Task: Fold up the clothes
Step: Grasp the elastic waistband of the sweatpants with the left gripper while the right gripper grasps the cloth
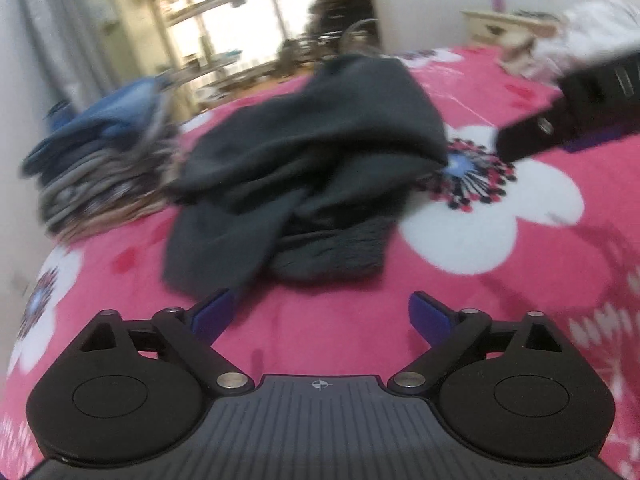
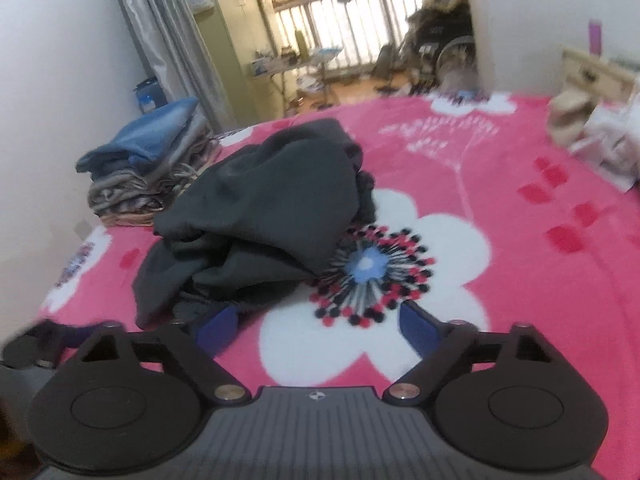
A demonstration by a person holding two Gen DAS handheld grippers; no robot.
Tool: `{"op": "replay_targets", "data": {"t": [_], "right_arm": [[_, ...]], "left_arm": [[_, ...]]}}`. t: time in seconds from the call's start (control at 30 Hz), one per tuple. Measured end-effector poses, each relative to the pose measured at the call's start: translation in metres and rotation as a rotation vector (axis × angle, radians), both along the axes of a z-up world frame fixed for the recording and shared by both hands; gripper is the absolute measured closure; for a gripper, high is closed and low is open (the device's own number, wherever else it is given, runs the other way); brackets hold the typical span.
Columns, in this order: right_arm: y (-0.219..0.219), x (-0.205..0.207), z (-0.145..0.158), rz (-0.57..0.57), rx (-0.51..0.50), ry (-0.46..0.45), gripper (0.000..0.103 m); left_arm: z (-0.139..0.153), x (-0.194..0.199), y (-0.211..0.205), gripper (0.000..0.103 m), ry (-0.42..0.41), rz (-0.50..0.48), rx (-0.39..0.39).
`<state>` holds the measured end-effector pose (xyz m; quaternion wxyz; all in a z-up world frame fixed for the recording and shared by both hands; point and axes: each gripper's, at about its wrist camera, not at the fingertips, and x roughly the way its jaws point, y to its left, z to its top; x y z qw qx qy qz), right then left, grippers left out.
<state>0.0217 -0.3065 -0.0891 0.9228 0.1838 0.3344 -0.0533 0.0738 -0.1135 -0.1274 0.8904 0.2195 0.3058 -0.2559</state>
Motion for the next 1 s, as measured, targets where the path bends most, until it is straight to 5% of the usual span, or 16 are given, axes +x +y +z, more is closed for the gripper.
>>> {"op": "replay_targets", "data": {"t": [0.13,0.27,0.33,0.5,0.8,1.0], "right_arm": [[-0.020,0.011,-0.014,-0.047,0.125,-0.001,0.022],[-0.035,0.009,-0.034,-0.091,0.198,0.020,0.025],[-0.042,0.009,-0.042,-0.112,0.231,0.033,0.028],[-0.051,0.006,-0.045,-0.137,0.293,0.000,0.033],[-0.050,-0.002,-0.037,-0.124,0.392,-0.080,0.038],[-0.056,-0.013,-0.034,-0.143,0.513,-0.110,0.038]], "left_arm": [[-0.020,0.014,-0.022,0.036,-0.007,-0.089,0.041],[-0.031,0.022,-0.033,0.045,-0.027,-0.129,0.043],[-0.030,0.022,-0.032,0.065,-0.027,-0.123,0.032],[-0.021,0.015,-0.028,0.094,-0.036,-0.092,-0.006],[0.028,-0.023,0.011,0.099,0.055,-0.186,-0.223],[0.048,-0.067,0.041,0.099,0.174,-0.311,-0.293]]}}
